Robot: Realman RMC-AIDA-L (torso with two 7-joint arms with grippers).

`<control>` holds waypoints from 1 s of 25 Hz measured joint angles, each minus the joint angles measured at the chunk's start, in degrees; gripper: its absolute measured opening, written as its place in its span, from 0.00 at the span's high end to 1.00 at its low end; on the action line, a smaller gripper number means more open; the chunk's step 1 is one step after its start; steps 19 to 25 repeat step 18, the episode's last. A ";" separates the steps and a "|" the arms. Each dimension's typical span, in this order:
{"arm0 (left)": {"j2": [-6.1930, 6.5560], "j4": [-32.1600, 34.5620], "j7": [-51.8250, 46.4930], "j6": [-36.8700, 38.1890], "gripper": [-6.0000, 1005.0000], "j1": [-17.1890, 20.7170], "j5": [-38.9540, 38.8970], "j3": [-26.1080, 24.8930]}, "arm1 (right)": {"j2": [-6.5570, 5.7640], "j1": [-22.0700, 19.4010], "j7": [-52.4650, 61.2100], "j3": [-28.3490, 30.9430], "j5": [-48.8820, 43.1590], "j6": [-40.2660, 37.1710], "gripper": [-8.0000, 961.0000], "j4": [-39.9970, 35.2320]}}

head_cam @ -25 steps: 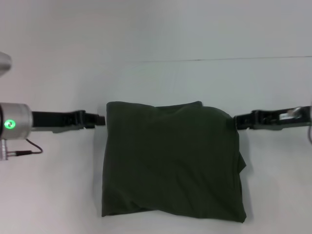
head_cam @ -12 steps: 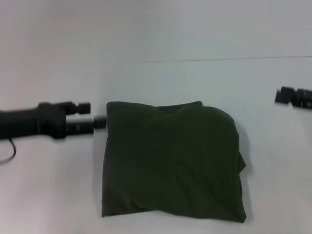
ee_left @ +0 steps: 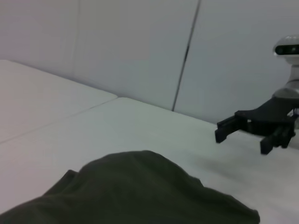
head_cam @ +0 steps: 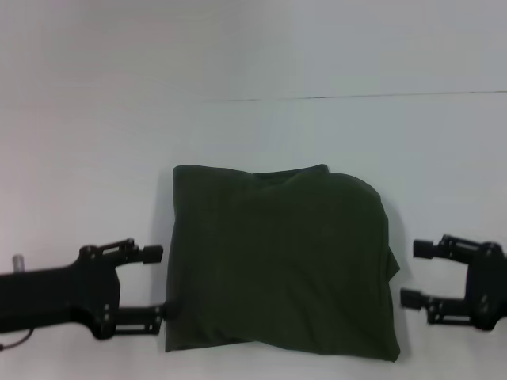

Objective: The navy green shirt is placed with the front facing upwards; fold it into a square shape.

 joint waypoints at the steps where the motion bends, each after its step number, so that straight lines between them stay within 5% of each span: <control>1: -0.08 -0.55 1.50 -0.28 0.12 0.45 0.07 0.00 | 0.37 -0.45 -1.73 0.02 -0.24 0.78 0.07 0.29; 8: -0.17 -5.66 10.24 -3.47 0.12 2.41 2.06 -1.61 | 0.57 -3.25 -8.68 0.12 -0.62 5.23 0.07 3.84; 25: -0.15 -6.97 11.46 -4.04 0.12 2.14 2.91 -2.08 | 0.70 -3.59 -9.92 0.60 -0.69 5.58 0.08 3.90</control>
